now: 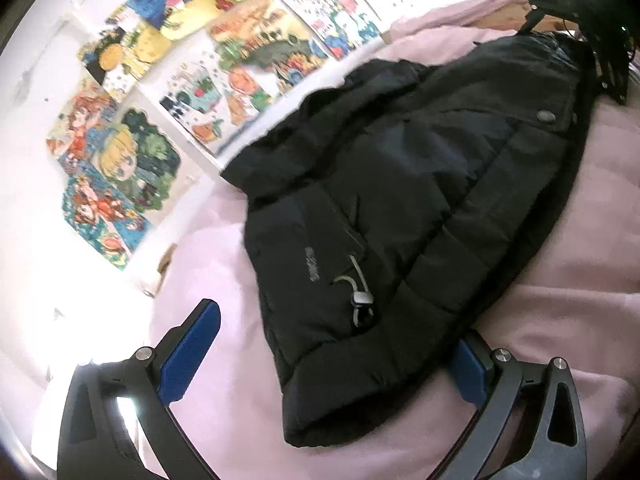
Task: Fold large clothes
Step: 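Lift the folded jacket off the bed with both grippers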
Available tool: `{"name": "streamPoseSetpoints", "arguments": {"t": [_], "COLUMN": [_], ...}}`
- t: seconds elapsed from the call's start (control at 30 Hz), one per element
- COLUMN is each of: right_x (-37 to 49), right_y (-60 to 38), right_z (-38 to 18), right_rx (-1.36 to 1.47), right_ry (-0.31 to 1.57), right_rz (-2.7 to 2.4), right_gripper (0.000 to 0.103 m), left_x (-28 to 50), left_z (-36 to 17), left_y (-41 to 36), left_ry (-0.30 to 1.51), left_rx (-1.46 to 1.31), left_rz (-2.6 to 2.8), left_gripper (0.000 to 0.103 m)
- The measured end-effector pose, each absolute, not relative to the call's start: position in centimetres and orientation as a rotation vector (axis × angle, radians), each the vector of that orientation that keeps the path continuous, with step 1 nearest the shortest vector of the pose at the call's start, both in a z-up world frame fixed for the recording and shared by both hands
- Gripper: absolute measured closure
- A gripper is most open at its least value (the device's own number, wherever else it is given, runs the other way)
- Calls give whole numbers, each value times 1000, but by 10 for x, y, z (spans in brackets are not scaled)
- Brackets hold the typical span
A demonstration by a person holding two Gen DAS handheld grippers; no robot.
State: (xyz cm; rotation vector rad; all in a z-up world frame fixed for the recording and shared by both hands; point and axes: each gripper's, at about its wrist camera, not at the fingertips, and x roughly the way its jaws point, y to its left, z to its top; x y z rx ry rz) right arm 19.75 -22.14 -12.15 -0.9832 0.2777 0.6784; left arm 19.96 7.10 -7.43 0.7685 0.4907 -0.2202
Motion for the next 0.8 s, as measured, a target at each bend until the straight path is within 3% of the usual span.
{"name": "streamPoseSetpoints", "arguments": {"t": [0.23, 0.37, 0.43, 0.53, 0.6, 0.8], "right_x": [181, 183, 183, 179, 174, 166], "right_y": [-223, -226, -228, -229, -227, -226], "right_z": [-130, -134, -135, -141, -147, -149], "right_rx": [-1121, -1117, -1108, -1107, -1133, -1153], "right_ry": [29, 16, 16, 39, 51, 14], "right_rz": [502, 497, 500, 522, 532, 531], "right_gripper": [1, 1, 7, 33, 61, 80], "left_x": [190, 190, 190, 187, 185, 183], "left_z": [-65, -57, -54, -52, -52, -55], "left_y": [62, 60, 58, 53, 49, 43], "left_ry": [369, 342, 333, 330, 328, 336], "left_rx": [785, 758, 746, 736, 740, 765], "left_rz": [-162, -173, -179, -190, -201, -244], "left_gripper": [5, 18, 24, 37, 49, 78]}}
